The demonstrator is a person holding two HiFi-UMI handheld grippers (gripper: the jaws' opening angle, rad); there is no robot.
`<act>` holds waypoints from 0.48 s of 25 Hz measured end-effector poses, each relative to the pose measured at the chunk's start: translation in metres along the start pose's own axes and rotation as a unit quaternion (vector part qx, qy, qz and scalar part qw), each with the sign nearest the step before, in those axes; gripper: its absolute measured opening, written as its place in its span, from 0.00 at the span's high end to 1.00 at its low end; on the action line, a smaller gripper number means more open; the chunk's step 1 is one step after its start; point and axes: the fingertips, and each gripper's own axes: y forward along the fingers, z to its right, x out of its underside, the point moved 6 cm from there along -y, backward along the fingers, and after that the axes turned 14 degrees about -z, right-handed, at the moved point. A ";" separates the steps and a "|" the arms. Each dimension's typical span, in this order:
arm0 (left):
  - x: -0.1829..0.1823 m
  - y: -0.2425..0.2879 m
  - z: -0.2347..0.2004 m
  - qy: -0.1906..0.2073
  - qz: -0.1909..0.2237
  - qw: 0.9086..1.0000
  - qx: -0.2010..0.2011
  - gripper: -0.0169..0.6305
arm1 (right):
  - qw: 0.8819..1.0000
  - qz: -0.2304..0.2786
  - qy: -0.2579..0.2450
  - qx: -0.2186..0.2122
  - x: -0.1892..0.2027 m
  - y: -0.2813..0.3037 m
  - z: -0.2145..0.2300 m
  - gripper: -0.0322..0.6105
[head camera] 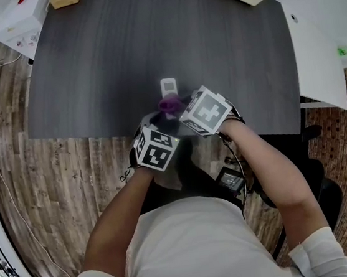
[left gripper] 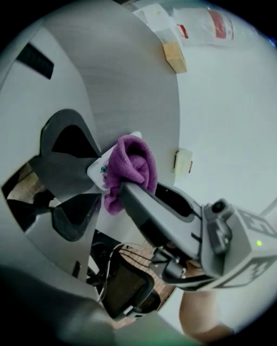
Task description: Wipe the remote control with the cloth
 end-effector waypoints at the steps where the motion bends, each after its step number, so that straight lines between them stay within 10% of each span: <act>1: 0.002 0.001 0.002 0.015 -0.008 1.000 -0.002 0.67 | 1.000 0.001 0.002 -0.001 0.000 -0.001 0.000 0.78; 12: 0.010 0.008 -0.001 0.004 -0.025 0.999 -0.023 0.71 | 0.999 0.016 0.014 -0.023 0.018 -0.002 -0.017 0.78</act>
